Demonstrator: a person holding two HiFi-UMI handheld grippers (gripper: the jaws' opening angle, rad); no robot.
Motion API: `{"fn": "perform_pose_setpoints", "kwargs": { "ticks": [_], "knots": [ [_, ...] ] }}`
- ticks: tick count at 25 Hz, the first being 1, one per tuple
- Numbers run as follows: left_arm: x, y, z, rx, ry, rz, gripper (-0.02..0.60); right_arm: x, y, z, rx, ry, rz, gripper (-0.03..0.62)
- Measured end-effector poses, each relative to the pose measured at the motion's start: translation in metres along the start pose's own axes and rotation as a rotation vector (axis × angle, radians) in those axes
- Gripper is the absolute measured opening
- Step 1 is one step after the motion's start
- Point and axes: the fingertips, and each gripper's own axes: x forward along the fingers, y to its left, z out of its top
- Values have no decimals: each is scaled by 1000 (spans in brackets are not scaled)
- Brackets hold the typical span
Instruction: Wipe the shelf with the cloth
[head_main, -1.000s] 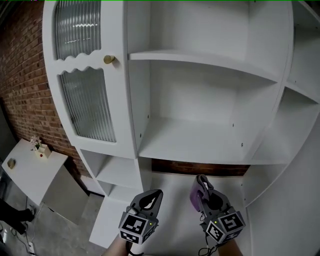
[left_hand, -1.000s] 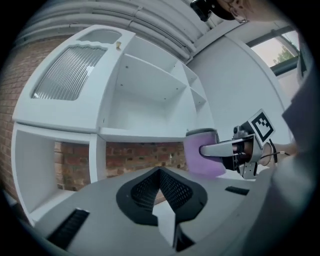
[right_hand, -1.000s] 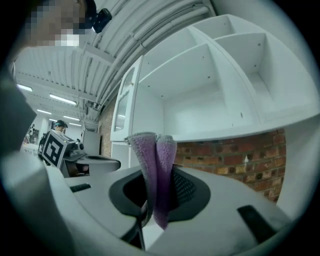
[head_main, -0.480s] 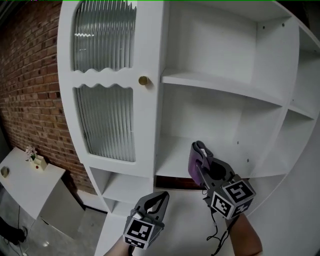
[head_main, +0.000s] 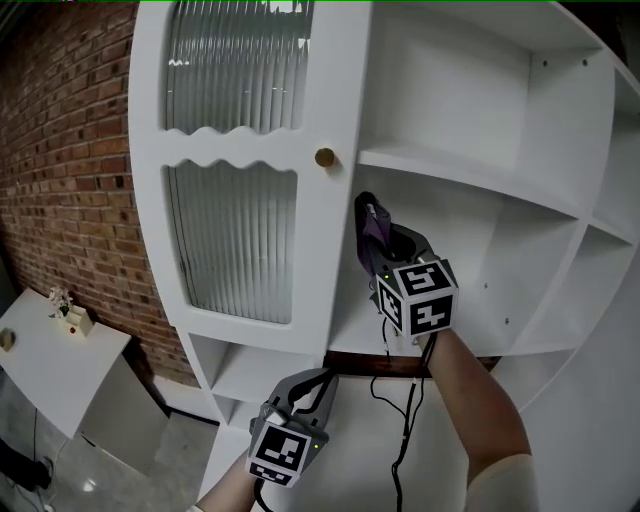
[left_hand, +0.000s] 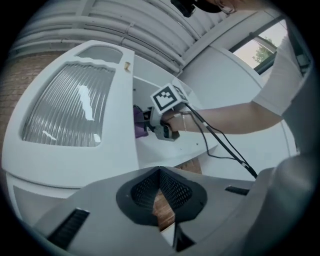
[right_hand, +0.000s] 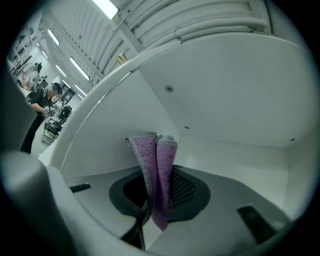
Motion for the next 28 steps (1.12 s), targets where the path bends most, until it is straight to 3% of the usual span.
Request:
{"fn": "perform_pose_setpoints", "kwargs": {
  "ticks": [3, 7, 18, 28],
  "knots": [
    [-1, 2, -5, 49, 19, -1, 14, 27, -10, 12, 53, 2, -14, 77],
    [-2, 11, -7, 26, 20, 32, 14, 58, -28, 21, 106, 8, -26, 77],
    [10, 10, 7, 7, -1, 94, 14, 97, -56, 16, 2, -2, -39, 77],
    [32, -15, 0, 11, 18, 82, 14, 77, -122, -1, 17, 11, -128, 78]
  ]
}}
